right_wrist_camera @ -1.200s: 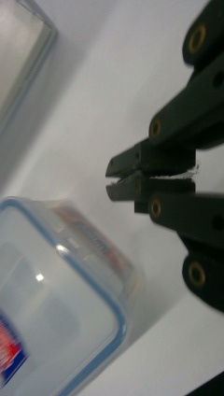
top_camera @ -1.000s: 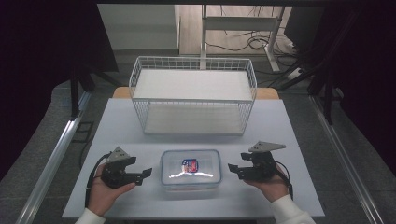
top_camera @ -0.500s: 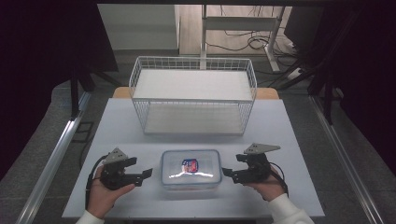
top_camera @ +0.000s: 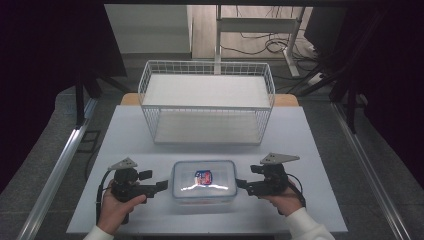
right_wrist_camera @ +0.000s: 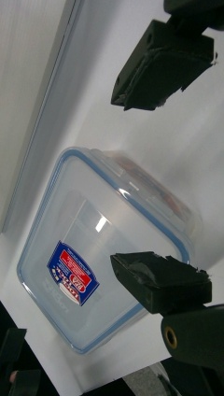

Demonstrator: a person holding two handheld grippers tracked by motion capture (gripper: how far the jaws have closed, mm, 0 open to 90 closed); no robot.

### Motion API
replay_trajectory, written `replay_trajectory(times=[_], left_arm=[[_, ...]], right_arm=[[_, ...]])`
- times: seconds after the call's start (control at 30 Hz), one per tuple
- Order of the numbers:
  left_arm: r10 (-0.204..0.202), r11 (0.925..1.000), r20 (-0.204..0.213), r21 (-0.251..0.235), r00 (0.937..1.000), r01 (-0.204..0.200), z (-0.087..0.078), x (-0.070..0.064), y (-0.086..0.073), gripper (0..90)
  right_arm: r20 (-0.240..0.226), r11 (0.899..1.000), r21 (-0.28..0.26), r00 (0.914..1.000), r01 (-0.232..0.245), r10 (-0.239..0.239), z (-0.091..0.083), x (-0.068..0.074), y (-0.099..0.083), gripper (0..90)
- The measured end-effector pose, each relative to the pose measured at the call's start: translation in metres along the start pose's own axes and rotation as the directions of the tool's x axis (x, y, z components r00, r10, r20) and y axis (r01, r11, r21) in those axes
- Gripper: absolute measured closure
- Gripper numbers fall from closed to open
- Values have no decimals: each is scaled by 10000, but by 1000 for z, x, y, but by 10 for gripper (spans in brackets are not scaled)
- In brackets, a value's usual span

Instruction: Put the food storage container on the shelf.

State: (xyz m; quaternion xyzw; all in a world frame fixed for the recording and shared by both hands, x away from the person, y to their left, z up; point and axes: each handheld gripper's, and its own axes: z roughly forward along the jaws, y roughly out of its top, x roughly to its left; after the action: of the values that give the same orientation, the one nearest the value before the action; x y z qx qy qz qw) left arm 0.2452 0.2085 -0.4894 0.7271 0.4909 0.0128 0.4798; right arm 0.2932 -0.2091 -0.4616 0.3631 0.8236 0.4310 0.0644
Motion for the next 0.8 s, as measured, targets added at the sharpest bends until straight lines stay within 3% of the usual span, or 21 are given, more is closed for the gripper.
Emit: replay_trajectory(times=[0.23, 0.43, 0.6, 0.8], left_arm=[[-772, 9967, 776, 322, 9940, 749, 15, 9, 2, 121], [-1437, 9882, 1478, 737, 9785, 1340, 35, 16, 5, 125], [-1661, 9833, 1923, 1058, 9672, 1479, 47, 18, 5, 134], [-1810, 9788, 2180, 1345, 9590, 1541, 56, 19, 4, 144]], right_arm=[[-165, 10000, 49, 9999, -50, 51, 5, 1, 3, 180], [-141, 9999, 10, 9998, -106, 106, 3, 0, 3, 179], [-162, 9999, -3, 9997, -172, 172, 2, -2, 4, 178], [-170, 9999, 75, 9998, -131, 132, 5, -3, 4, 175]])
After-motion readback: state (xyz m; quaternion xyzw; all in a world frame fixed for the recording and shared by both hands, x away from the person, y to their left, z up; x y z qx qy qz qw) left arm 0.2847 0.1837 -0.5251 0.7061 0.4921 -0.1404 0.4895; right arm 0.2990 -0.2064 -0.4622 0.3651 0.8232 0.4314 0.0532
